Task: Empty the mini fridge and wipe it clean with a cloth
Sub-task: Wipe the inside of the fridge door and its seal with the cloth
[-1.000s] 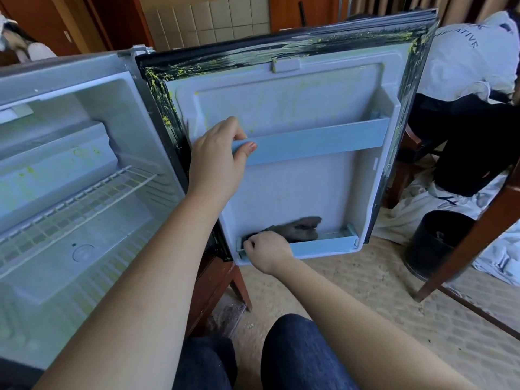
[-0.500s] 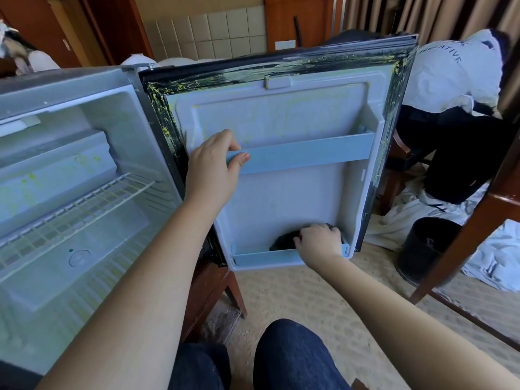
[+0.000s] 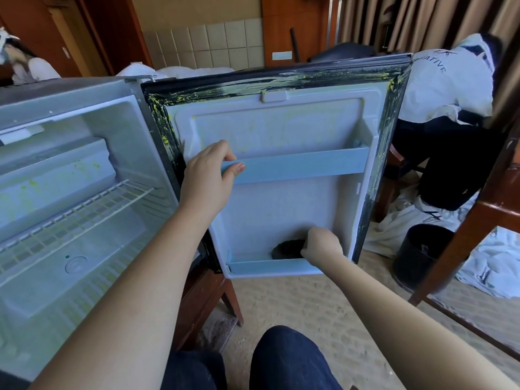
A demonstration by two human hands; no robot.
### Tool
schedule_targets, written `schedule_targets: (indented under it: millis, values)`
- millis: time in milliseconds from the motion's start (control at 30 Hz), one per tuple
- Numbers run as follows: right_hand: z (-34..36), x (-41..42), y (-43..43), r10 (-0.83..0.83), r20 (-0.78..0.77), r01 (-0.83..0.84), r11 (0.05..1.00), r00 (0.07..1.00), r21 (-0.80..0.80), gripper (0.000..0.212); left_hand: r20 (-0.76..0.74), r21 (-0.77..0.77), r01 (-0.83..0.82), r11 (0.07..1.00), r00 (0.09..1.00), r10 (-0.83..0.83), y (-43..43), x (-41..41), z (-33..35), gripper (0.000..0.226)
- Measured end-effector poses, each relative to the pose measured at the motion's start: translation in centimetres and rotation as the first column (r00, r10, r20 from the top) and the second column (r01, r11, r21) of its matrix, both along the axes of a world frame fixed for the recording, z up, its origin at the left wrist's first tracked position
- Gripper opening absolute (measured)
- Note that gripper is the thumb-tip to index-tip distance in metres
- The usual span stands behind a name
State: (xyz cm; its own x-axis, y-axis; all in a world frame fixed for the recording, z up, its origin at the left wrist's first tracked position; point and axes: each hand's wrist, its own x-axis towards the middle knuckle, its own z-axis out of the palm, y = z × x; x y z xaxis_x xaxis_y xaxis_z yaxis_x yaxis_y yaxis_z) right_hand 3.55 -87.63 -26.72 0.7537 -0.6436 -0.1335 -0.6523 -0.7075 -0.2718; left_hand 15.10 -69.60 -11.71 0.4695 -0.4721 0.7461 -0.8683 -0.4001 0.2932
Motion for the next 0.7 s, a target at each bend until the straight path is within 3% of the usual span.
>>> schedule_targets:
  millis: [133, 233, 300, 333, 467, 633, 700]
  values:
    - [2.7, -1.9, 1.2, -0.063, 0.395, 0.042, 0.997, 0.916, 0.062, 0.027, 0.007, 0.004, 0.01, 1.0, 1.0, -0.011, 0.4, 0.0, 0.0, 0.018]
    - [7.4, -2.1, 2.2, -0.091, 0.77, 0.067, 0.996, 0.632, 0.063, 0.016, 0.002, -0.001, 0.011, 1.0, 1.0, -0.011, 0.1, -0.1, 0.0, 0.019]
    - [8.7, -1.6, 2.4, -0.077, 0.886, 0.063, 0.997, 0.457, 0.054, 0.007, -0.009, -0.004, 0.006, 1.0, 1.0, -0.006, -0.1, -0.1, 0.0, 0.018]
    - [8.3, -1.2, 2.5, -0.045, 0.884, 0.042, 0.999, 0.465, 0.029, 0.004, -0.012, -0.005, 0.003, 1.0, 1.0, -0.003, -0.1, -0.1, 0.0, 0.018]
    - [1.4, 0.4, 2.4, 0.032, 0.707, -0.056, 0.998, 0.707, 0.011, 0.005, -0.022, -0.004, 0.009, 1.0, 1.0, -0.009, -0.2, -0.2, 0.0, 0.019]
    - [-2.1, 1.2, 3.5, 0.069, 0.632, -0.07, 0.997, 0.772, -0.022, 0.007, -0.029, -0.014, 0.01, 1.0, 1.0, -0.01, -0.1, -0.1, 0.0, 0.018]
    - [-2.8, 1.6, 4.0, 0.101, 0.527, -0.096, 0.995, 0.844, -0.037, 0.014, -0.031, -0.015, 0.01, 1.0, 0.999, -0.01, -0.1, -0.1, 0.0, 0.018]
